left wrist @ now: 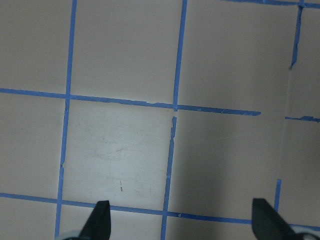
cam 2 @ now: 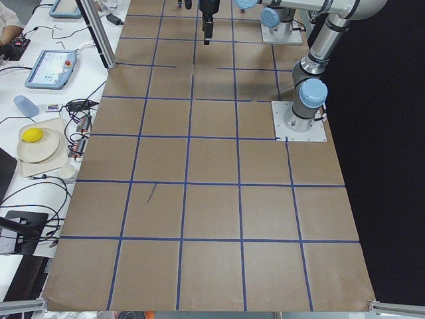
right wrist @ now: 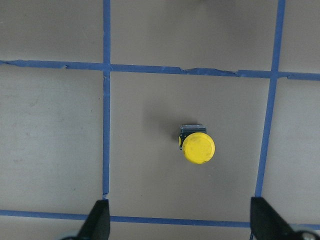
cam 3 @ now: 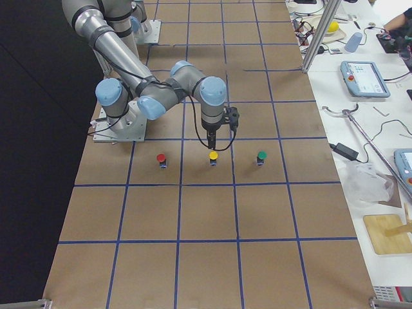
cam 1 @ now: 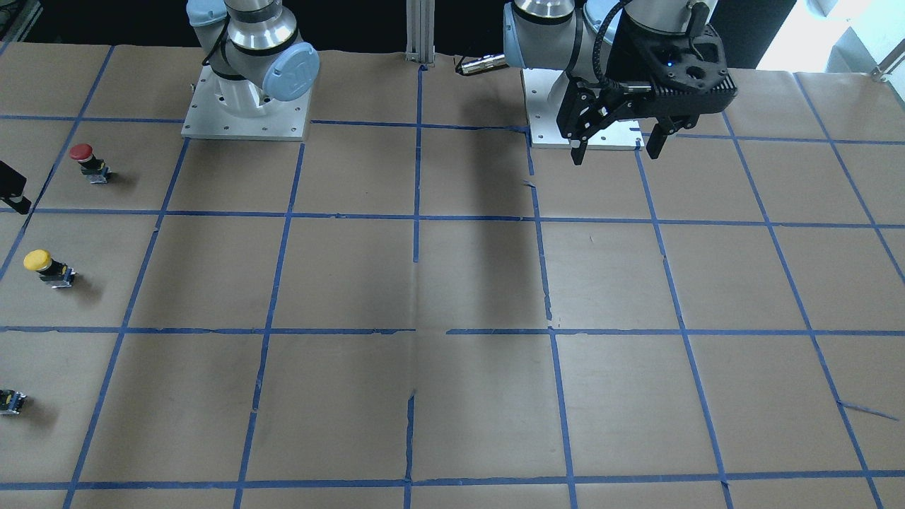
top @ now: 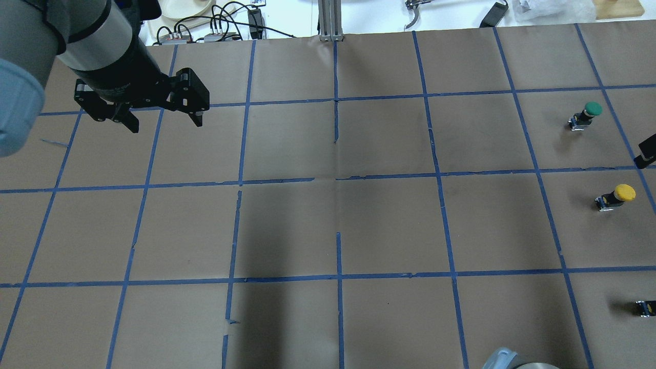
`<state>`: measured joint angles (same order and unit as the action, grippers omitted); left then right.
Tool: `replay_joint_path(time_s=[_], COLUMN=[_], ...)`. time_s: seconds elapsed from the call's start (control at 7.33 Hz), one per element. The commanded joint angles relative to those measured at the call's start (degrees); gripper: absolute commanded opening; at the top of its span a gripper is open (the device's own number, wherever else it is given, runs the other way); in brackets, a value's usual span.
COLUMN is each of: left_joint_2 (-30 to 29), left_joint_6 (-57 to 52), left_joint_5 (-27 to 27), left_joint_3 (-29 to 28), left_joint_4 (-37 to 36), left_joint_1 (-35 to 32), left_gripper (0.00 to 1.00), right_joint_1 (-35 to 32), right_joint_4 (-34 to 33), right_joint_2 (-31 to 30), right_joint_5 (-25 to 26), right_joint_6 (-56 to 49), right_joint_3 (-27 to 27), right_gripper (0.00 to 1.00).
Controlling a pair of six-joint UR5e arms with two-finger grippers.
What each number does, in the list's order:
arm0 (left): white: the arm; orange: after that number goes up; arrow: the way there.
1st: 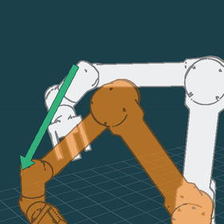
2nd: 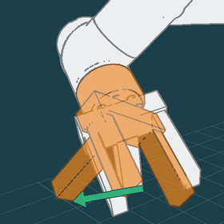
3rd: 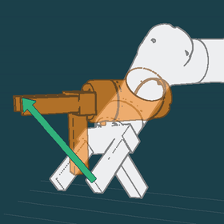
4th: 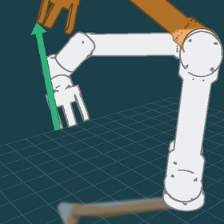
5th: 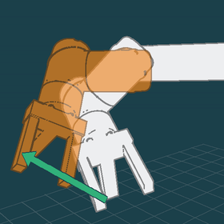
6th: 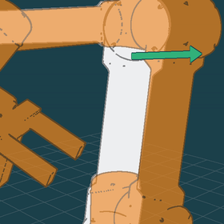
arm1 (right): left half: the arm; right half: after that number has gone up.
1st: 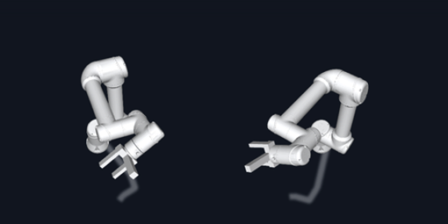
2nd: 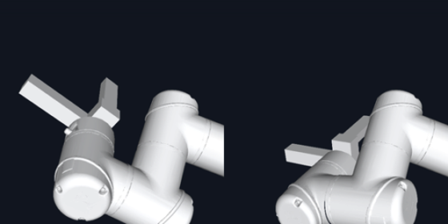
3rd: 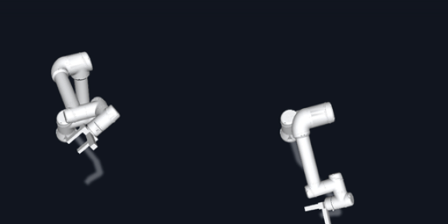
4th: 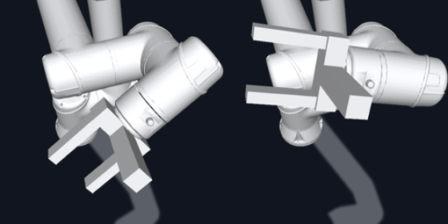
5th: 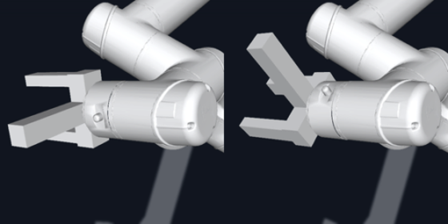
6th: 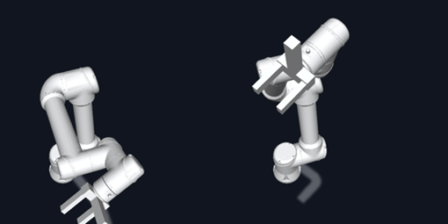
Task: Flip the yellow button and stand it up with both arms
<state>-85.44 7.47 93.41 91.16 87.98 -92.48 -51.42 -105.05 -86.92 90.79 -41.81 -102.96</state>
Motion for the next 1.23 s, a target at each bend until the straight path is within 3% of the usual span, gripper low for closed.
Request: replay_joint_path(time_s=[0.0, 0.27, 0.55, 0.82, 0.95, 1.09], left_joint_2=[-0.60, -0.60, -0.60, -0.60, -0.60, -0.60], left_joint_6=[-0.53, -0.44, -0.62, -0.62, -0.62, -0.62], left_joint_5=[0.11, -0.24, -3.56, -3.76, -3.67, -3.67], left_joint_3=[0.34, 0.69, 0.77, 0.86, 0.86, 0.86], left_joint_4=[-0.01, -0.09, 0.08, 0.35, 0.35, 0.43], left_joint_1=[0.46, 0.55, 1.07, 1.87, 1.87, 1.87], left_gripper=[1.00, 1.00, 1.00, 1.00, 1.00, 1.00], right_joint_1=[-6.20, -17.25, -20.03, -20.39, -22.82, -26.33], right_joint_4=[2.98, 4.33, 5.11, 15.35, 19.93, 20.41], right_joint_2=[-0.96, -2.81, -4.39, -6.33, -6.16, -6.51], right_joint_5=[0.97, 0.87, -2.52, -4.66, -4.75, -4.14], right_joint_6=[9.14, 22.93, 29.13, 29.76, 35.34, 37.39], right_joint_3=[1.01, 1.09, 1.44, 7.21, 10.03, 10.93], right_gripper=[1.00, 1.00, 1.00, 1.00, 1.00, 1.00])
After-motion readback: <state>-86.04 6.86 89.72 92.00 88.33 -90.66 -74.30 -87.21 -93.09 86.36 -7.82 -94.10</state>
